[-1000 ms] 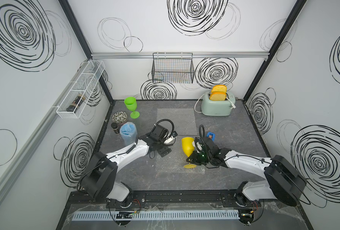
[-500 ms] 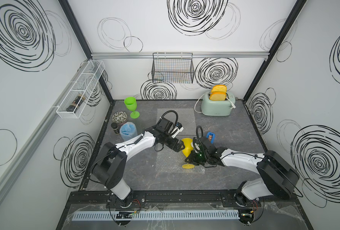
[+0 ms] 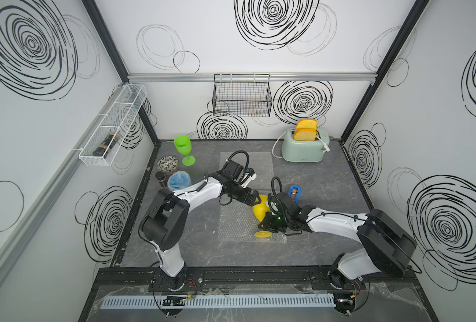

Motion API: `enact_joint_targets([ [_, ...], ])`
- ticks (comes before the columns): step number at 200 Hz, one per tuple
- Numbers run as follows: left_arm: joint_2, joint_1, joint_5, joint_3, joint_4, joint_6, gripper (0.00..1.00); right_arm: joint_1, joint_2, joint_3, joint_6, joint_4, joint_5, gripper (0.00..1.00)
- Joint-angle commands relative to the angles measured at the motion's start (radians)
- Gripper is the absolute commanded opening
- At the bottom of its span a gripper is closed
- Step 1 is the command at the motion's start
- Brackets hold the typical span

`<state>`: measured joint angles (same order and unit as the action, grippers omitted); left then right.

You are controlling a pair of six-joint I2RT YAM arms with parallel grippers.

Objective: Wrap wine glasses in bubble wrap
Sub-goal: Place the wine glass on the bubble wrap, then wrap the wine glass in bubble wrap.

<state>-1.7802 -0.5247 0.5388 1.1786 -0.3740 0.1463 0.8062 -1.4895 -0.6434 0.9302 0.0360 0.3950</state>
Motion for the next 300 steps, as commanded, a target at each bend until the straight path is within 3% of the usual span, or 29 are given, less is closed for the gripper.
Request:
enact_joint_targets([
  [1, -0.044, 0.004, 0.021, 0.042, -0.016, 0.017, 0.97, -0.003, -0.033, -0.023, -0.006, 0.018, 0.015, 0.0],
  [44, -0.122, 0.0, -0.013, 0.062, -0.037, 0.005, 0.97, -0.016, -0.048, -0.019, -0.003, 0.02, 0.028, 0.04],
  [62, -0.128, 0.0, -0.036, 0.054, -0.037, -0.003, 0.97, -0.014, -0.023, -0.023, -0.012, 0.036, 0.017, 0.14],
  [89, -0.139, 0.0, -0.058, 0.044, -0.037, -0.006, 0.98, -0.044, 0.074, -0.024, -0.039, 0.088, -0.045, 0.39],
  [120, -0.137, -0.004, -0.066, 0.026, -0.031, -0.009, 0.98, -0.126, 0.207, 0.004, -0.103, 0.171, -0.01, 0.5],
  [160, -0.117, -0.005, -0.065, 0.012, -0.025, -0.005, 0.98, -0.325, 0.353, 0.166, -0.162, 0.203, 0.044, 0.51],
  [193, -0.115, -0.004, -0.068, 0.006, -0.023, -0.009, 0.99, -0.406, 0.349, 0.224, -0.186, 0.144, 0.094, 0.51],
  [260, -0.092, -0.001, -0.071, -0.01, -0.02, -0.013, 0.99, -0.373, 0.121, 0.244, -0.149, -0.055, 0.223, 0.49],
  [300, -0.078, 0.005, -0.061, -0.031, -0.01, -0.009, 0.99, -0.332, 0.091, 0.23, -0.074, -0.209, 0.311, 0.43],
])
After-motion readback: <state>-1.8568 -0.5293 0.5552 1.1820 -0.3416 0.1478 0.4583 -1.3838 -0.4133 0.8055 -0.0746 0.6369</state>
